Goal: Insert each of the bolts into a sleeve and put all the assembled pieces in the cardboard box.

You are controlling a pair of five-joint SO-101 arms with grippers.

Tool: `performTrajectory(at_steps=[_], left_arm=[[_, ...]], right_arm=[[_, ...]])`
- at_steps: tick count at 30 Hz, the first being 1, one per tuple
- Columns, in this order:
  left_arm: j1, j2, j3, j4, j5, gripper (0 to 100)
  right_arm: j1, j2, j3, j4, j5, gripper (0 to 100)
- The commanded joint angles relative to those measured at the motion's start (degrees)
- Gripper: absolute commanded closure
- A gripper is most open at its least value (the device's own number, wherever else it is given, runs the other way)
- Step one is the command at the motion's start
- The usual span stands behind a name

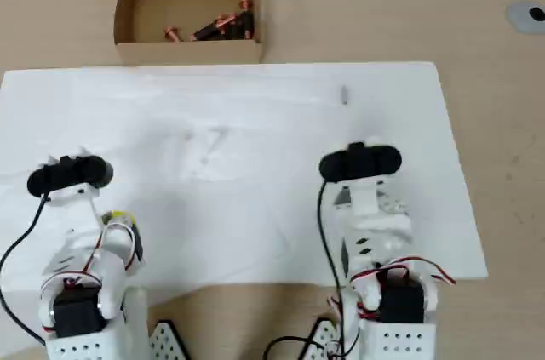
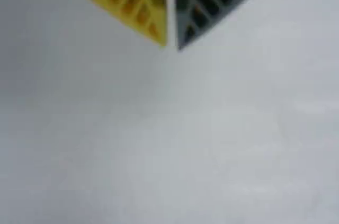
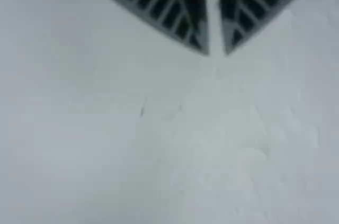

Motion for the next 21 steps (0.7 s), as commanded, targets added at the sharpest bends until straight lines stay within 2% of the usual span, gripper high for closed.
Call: performTrajectory(at_steps=[1, 8, 18, 21], left_arm=[[-0.7, -0.3, 2.2, -2.4, -0.2, 99], [-0.7, -0.2, 6.1, -4.0, -0.2, 99], [-0.6, -0.2, 6.3, -4.2, -0.2, 99], [-0.5, -0.1, 10.0, -5.8, -0.3, 99]], right_arm=[[0.8, -5.5, 1.3, -1.0, -0.4, 98.8], [0.7, -7.2, 9.5, -1.1, -0.4, 98.8], [0.9, -7.2, 9.2, -1.1, -0.6, 98.8], [0.9, -7.2, 9.2, -1.1, -0.6, 98.8]])
